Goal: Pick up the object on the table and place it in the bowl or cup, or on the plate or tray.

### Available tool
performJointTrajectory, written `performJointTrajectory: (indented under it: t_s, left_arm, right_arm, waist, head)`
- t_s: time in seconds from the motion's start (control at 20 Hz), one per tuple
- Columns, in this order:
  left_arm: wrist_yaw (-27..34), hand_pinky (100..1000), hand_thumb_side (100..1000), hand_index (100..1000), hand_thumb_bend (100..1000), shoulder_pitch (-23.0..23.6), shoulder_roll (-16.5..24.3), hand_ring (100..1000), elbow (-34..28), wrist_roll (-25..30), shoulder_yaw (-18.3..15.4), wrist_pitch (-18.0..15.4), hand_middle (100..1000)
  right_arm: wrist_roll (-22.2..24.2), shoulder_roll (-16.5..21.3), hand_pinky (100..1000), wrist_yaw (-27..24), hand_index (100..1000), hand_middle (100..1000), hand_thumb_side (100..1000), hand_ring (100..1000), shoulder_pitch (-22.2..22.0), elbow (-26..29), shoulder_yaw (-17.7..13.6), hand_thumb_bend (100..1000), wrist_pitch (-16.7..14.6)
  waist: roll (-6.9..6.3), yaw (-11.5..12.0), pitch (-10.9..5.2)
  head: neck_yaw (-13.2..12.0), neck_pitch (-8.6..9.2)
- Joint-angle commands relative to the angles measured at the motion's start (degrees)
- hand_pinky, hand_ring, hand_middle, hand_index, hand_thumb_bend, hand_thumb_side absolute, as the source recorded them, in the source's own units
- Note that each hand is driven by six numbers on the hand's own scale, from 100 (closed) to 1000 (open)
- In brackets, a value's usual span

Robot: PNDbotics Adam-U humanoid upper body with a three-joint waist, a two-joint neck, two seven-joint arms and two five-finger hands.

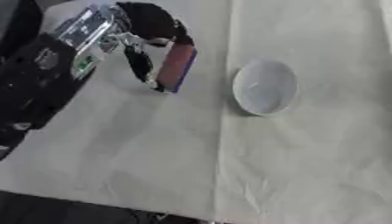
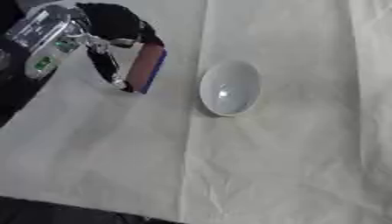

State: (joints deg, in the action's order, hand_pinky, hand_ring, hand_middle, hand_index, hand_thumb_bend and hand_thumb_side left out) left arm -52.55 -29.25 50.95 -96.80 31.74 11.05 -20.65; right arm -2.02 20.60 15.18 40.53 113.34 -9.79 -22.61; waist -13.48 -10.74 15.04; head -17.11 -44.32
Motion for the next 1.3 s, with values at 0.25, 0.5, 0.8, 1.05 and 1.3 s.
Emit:
performJointTrajectory:
  t_s: [0.25, 0.5, 0.8, 1.05, 1.3]
  left_arm:
    - [6.86, 570, 381, 794, 480, -0.01, 7.27, 594, -4.04, 0.43, -4.69, 3.33, 719]
    - [8.82, 570, 380, 795, 475, -0.33, 8.14, 595, -5.06, 1.23, -5.21, 4.02, 720]
    - [9.99, 562, 386, 794, 449, -2.55, 6.91, 590, -5.99, 2.76, -3.94, 3.43, 716]
    - [10.94, 560, 491, 794, 389, -5.81, 5.45, 589, -6.86, 4.49, -2.22, 2.35, 715]
    - [11.48, 555, 397, 793, 423, -8.64, 3.29, 586, -6.91, 6.37, -0.29, 1.26, 712]
  right_arm:
    - [-0.11, 0.2, 568, -0.31, 855, 880, 597, 652, -0.51, 1.25, -0.48, 100, 0.59]
    - [-0.13, 0.04, 569, -0.35, 855, 880, 598, 653, -0.84, 1.25, -0.48, 100, 0.64]
    - [0.0, -0.26, 570, -0.35, 853, 880, 596, 654, -0.6, 1.25, -0.22, 100, 0.6]
    - [0.11, -0.68, 571, -0.41, 853, 880, 596, 655, -0.61, 1.25, 0.01, 100, 0.6]
    - [0.35, -1.26, 571, -0.69, 854, 880, 596, 655, -0.65, 1.25, 0.26, 100, 0.58]
  waist:
    - [0.53, 1.46, -1.84]
    - [0.53, 1.67, -2.26]
    - [0.53, 0.6, -2.68]
    - [0.53, -0.24, -3.12]
    - [0.53, -1.35, -3.55]
  head:
    - [0.66, 0.2]
    - [0.93, 0.2]
    - [0.79, 0.2]
    - [0.5, 0.2]
    - [0.04, 0.2]
